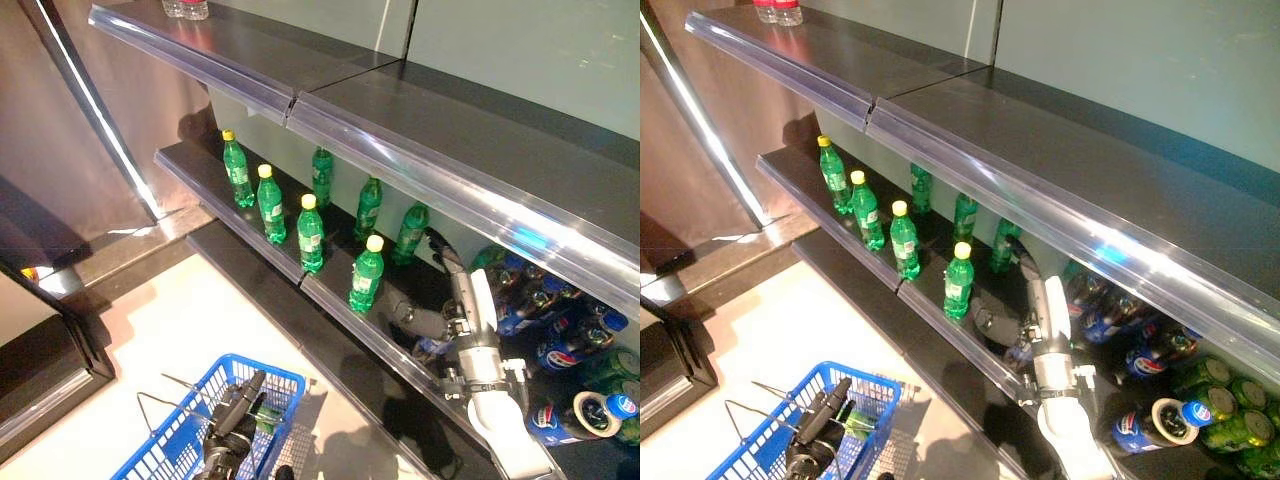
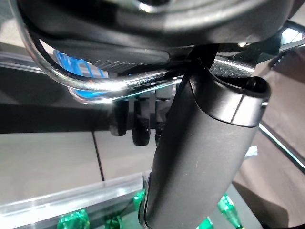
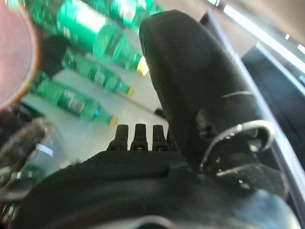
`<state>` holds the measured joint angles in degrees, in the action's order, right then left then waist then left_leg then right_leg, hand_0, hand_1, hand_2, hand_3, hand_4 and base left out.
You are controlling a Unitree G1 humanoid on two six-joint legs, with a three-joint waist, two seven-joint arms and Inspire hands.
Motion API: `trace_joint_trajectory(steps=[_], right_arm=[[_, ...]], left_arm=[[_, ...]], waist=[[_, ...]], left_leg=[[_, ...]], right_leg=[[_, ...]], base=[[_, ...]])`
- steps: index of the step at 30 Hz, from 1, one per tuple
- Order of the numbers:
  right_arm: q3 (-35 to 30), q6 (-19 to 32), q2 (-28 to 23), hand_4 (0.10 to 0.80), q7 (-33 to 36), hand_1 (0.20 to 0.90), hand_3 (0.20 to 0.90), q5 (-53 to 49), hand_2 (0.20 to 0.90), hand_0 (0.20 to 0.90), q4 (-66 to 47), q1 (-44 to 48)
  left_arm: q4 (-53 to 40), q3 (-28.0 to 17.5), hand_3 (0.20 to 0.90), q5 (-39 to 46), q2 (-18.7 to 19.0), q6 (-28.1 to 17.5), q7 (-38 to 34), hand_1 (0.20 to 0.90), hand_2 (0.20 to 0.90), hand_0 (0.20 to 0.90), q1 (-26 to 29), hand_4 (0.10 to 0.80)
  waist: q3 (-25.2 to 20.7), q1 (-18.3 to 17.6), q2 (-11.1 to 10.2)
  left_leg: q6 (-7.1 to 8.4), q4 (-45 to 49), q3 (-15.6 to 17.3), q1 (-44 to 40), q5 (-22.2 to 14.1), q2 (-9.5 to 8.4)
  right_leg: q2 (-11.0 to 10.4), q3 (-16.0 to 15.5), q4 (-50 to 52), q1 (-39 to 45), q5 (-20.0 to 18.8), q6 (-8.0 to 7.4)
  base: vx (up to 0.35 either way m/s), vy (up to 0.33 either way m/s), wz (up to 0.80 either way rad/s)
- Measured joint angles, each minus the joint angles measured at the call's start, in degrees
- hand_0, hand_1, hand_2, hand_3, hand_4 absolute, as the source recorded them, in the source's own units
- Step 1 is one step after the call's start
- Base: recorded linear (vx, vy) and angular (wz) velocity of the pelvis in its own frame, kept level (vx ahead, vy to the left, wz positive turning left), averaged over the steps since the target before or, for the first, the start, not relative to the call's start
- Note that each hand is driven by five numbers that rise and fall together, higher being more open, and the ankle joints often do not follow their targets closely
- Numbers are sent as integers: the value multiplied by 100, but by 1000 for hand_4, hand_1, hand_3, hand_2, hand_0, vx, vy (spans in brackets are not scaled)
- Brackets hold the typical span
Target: Pick up the drink and place into the basket.
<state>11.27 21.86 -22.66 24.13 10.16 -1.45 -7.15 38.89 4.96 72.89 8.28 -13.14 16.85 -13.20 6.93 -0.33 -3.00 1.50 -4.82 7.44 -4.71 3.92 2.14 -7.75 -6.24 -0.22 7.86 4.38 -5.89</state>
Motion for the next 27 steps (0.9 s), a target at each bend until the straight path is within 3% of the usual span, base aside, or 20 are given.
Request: trace_joint_trajectory(steps=[13, 27], right_arm=[[-162, -57, 65, 800, 1454, 900, 900, 239, 900, 900, -2, 0], [-229, -300, 219, 800, 1614, 900, 900, 264, 900, 900, -1, -2]], left_arm=[[-77, -1, 200, 5, -38, 28, -37, 300, 300, 300, 0, 100], [-83, 0, 200, 6, -40, 55, -45, 300, 300, 300, 0, 100]], waist=[[11, -17, 11], [11, -16, 12]], left_leg=[[-2, 0, 18, 0, -2, 2], [-2, 0, 25, -2, -3, 5]], right_leg=[[0, 18, -2, -13, -5, -1], [3, 23, -2, -24, -6, -1]], base=[[0, 1, 0], [0, 0, 0]])
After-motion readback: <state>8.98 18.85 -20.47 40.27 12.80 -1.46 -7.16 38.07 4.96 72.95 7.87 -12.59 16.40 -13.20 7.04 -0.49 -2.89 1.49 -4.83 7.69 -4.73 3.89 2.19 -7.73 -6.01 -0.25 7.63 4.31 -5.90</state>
